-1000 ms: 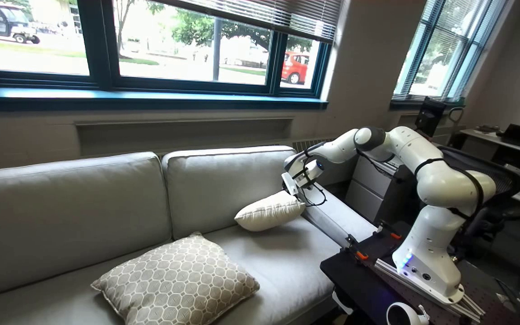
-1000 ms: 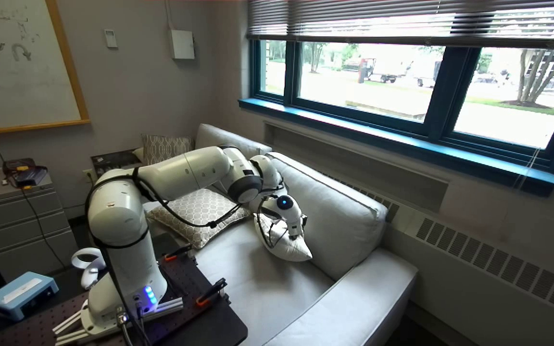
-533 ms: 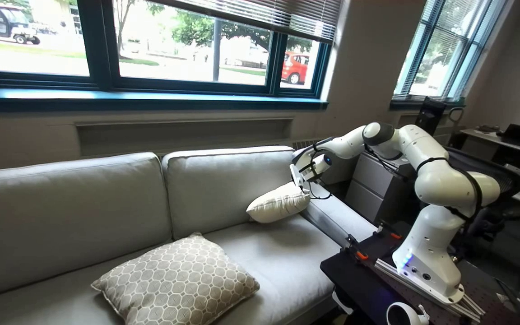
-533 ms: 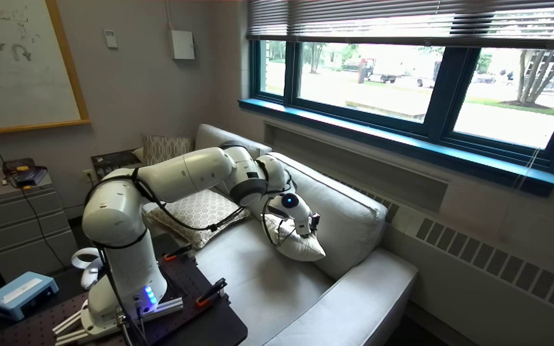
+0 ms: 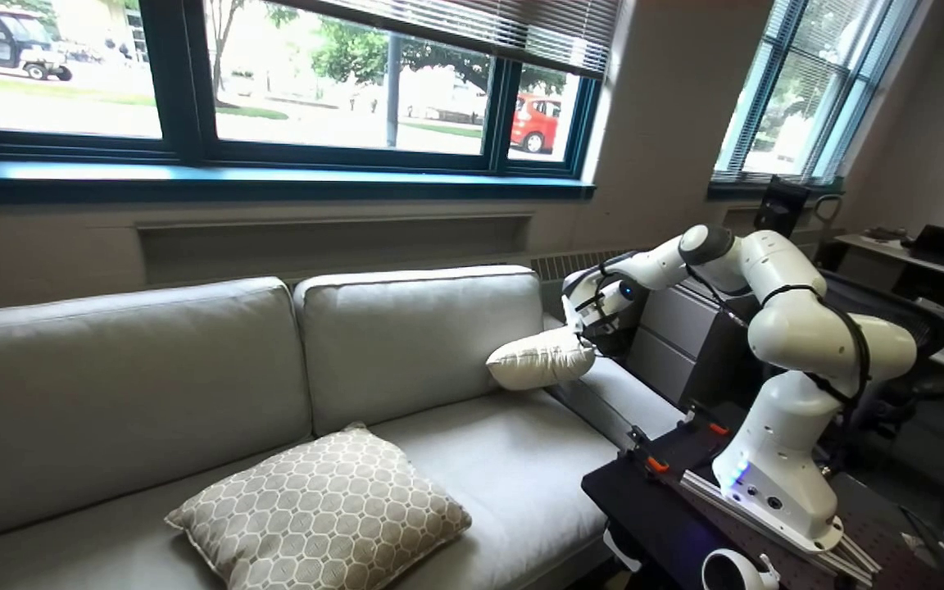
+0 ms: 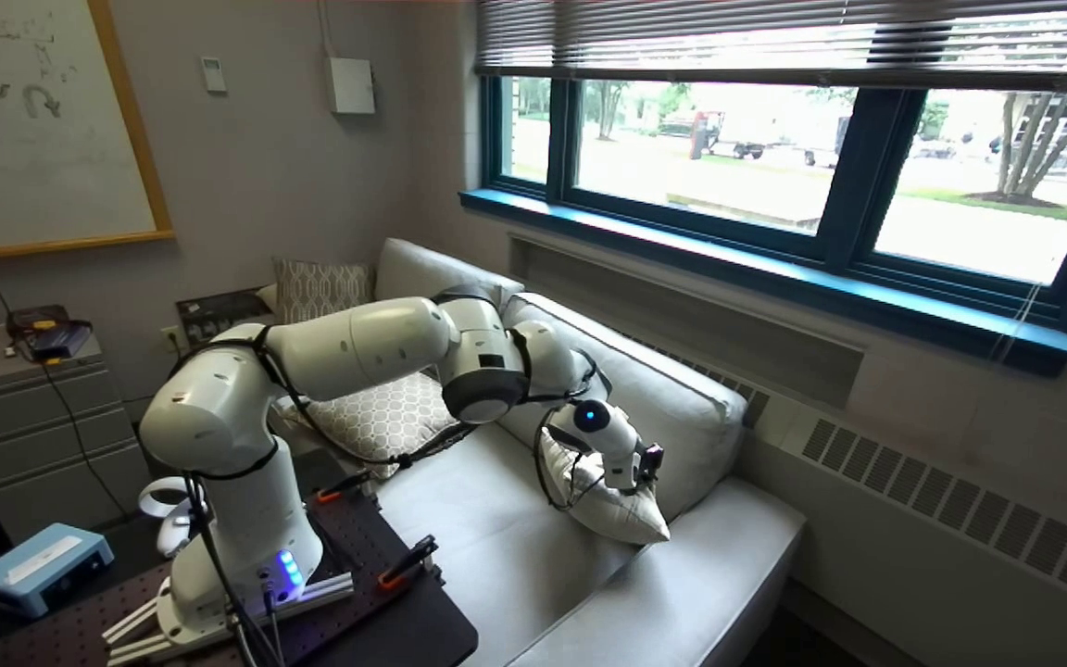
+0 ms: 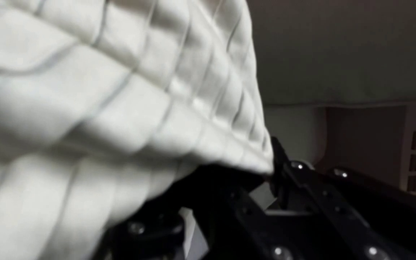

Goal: Place the small pillow against the right armrest, move the pillow in the middle of the couch to the right side of the couch

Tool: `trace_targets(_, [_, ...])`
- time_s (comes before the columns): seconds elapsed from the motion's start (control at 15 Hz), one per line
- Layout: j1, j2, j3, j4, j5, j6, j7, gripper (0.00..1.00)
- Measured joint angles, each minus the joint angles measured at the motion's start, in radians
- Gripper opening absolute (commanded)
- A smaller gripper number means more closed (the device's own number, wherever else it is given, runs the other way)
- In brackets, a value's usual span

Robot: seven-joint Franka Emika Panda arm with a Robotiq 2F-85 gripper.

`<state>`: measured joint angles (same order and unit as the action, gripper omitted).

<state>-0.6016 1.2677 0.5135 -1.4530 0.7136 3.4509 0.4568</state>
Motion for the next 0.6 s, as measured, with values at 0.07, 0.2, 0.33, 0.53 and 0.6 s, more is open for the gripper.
trace_targets(0.07, [-0.01,0.0,-0.013,0.009,-0.009,0.0,0.015,0.04])
trace_targets(0.2, [-0.009,-0.001,-0.053,0.038,-0.014,0.0,0.045,0.04])
trace_targets(0.33, [0.019,-0.001,-0.109,0.076,0.011,0.0,0.056,0.04])
trace_targets(0.53, [0.128,0.0,-0.26,0.144,0.126,0.001,0.075,0.04])
trace_targets(0.6, [0.186,0.001,-0.336,0.164,0.183,-0.001,0.092,0.04])
